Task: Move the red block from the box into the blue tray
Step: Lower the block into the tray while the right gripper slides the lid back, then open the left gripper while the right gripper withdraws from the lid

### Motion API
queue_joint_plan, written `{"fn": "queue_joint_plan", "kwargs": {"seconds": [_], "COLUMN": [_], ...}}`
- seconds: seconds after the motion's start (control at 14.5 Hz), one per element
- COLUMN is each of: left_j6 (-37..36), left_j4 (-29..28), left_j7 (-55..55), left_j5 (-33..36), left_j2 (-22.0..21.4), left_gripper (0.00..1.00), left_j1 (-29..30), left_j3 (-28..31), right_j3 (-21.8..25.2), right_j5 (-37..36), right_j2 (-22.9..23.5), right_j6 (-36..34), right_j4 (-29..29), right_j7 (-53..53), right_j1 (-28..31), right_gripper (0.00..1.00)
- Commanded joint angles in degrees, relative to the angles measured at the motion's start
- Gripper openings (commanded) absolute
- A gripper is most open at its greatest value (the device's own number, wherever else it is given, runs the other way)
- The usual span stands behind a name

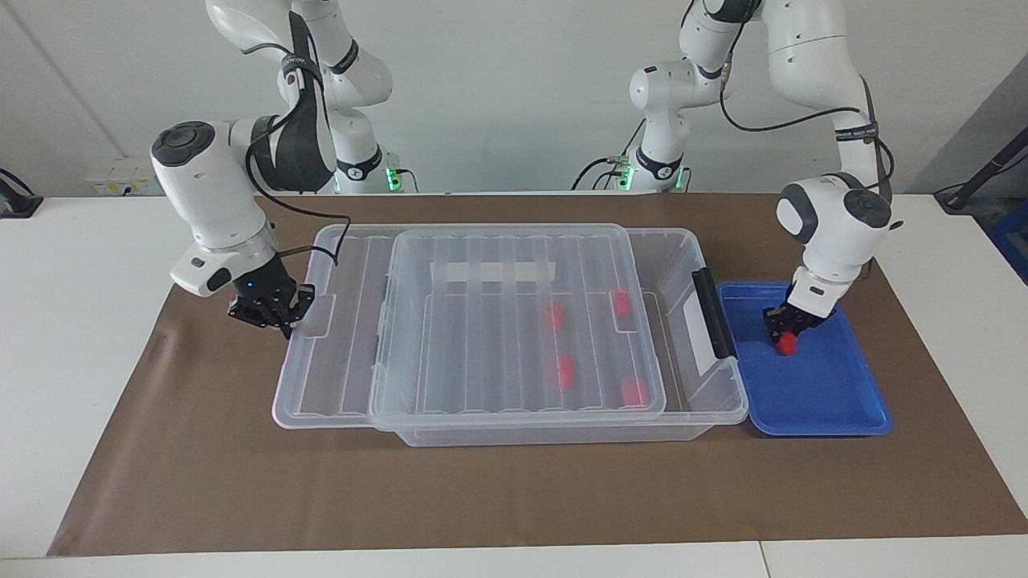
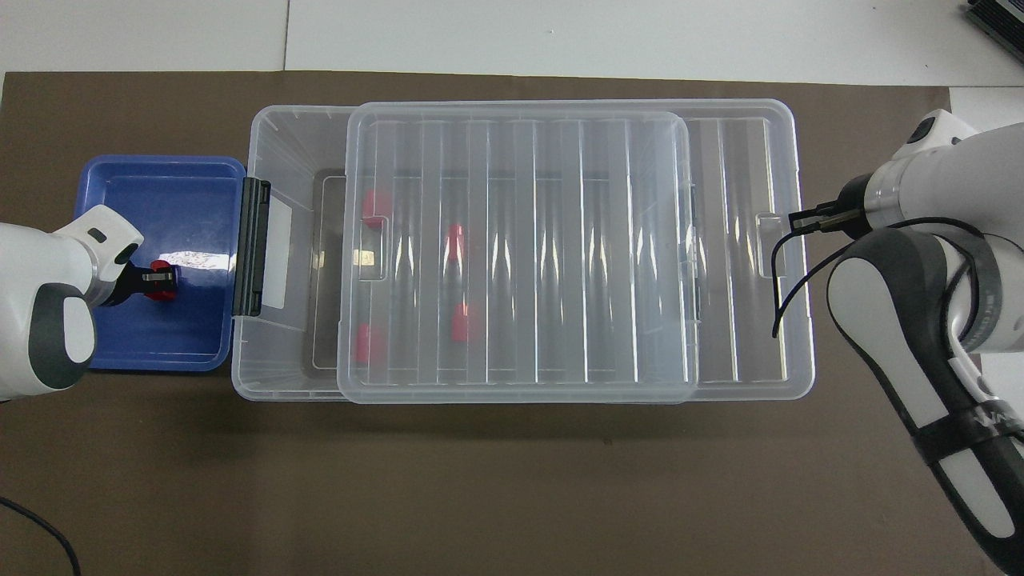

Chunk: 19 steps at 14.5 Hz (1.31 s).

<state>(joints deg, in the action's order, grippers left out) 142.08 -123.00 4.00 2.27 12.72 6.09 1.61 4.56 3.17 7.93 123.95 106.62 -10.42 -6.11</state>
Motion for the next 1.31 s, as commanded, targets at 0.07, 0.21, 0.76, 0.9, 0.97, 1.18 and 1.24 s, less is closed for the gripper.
{"fn": "queue_joint_plan", "kwargs": {"seconds": [0.07,0.21,0.76,0.9,0.97,1.18,1.24], "left_j6": [0.93,-4.14,-43.97,-50.11,-53.36,-61.46,-62.26], "left_j4": [0.13,3.10,27.28,29.04,30.79,35.54,35.38], "left_j7": [0.48,0.40,-0.30,-0.31,-0.31,-1.09,-2.84], "left_j5": [-0.68,-0.68,-0.77,-0.77,-0.86,-1.29,-1.65], "left_j2": [0.64,-0.40,-8.57,-10.16,-10.78,-10.78,-10.78], "left_gripper": [1.00,1.00,1.00,1.00,1.00,1.00,1.00], "left_j1": [-0.29,-0.38,-1.08,-1.08,-1.08,-3.61,-4.85], "left_j3": [0.15,-0.29,-0.99,-1.08,-1.08,-1.52,-1.35], "right_j3": [-0.69,-0.78,-0.78,-0.78,-0.78,-0.78,-0.78], "right_j5": [0.96,1.05,4.21,4.21,4.21,4.21,4.39], "right_j2": [0.59,0.59,0.59,0.59,0.59,0.68,0.68], "right_j6": [2.00,2.18,3.50,3.50,3.50,3.58,3.50], "right_j4": [0.35,0.34,0.43,0.52,0.52,0.70,0.70], "right_j7": [4.78,6.19,8.22,8.13,8.13,7.69,7.69], "right_j1": [-2.32,-3.72,-6.54,-6.54,-6.54,-6.54,-6.54], "right_gripper": [0.00,0.00,0.00,0.00,0.00,0.00,0.00]}}
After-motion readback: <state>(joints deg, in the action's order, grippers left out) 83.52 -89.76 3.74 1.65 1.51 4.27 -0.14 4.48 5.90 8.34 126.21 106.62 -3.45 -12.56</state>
